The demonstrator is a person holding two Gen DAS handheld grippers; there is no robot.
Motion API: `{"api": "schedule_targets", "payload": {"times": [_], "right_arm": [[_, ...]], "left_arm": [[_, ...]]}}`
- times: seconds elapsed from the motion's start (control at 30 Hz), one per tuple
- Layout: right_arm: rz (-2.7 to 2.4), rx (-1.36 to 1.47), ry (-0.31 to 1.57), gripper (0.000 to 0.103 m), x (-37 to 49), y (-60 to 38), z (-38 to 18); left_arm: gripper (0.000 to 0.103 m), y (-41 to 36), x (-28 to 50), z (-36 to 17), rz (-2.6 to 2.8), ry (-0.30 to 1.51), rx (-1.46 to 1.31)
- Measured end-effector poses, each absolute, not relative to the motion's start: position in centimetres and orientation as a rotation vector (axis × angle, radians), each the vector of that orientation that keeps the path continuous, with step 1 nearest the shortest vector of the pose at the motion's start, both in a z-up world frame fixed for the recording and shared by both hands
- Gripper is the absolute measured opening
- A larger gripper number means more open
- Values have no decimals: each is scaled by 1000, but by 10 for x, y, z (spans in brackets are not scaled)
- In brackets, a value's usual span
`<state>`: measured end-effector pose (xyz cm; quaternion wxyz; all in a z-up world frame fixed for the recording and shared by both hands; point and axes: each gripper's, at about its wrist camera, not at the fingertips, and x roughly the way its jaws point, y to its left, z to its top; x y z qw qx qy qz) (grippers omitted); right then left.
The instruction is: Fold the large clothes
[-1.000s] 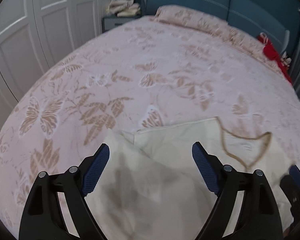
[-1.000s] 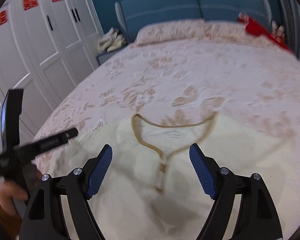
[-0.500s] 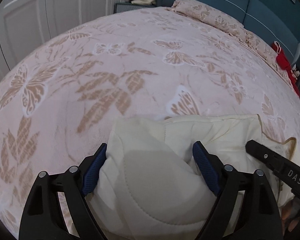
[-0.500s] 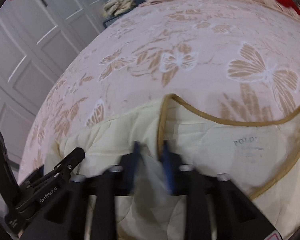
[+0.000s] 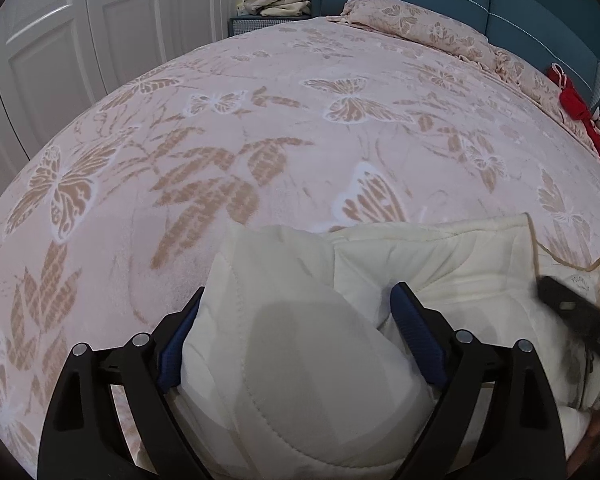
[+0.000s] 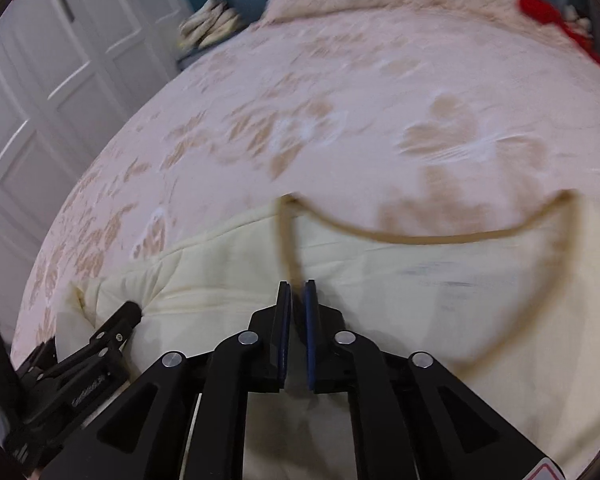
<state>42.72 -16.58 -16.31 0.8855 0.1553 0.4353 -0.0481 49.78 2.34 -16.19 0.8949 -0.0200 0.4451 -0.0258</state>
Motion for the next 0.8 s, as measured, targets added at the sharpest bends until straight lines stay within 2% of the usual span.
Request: {"api": "schedule_targets", "payload": {"times": [0.13,0.2,0.27,0.53,0.7,0.73,0.8], "right_arm": [[-153,426,800,15,372,-221,-130],[-203,450,764,28,350,-252,-122],[-252,475,763,34,335,-282,-120],[-339,627,801,31,315,-354,-149],[-300,657,799,30,312,-365,-165],[-295,656,794,30,310,-365,-167],[-291,648,783,29,308,-364,-169]], "left_arm": [[87,22,486,-132,-89,888,-52],[88,13,474,-107,-156,841,-64],[98,-11,465,-84,-254,827,-74],[98,-138,451,-58,-493,798,25],[97,-220,469,-100,-590,978,119],[92,-229,476,-110,-600,1022,108],[74,-244,480,-126,-635,1096,87]]}}
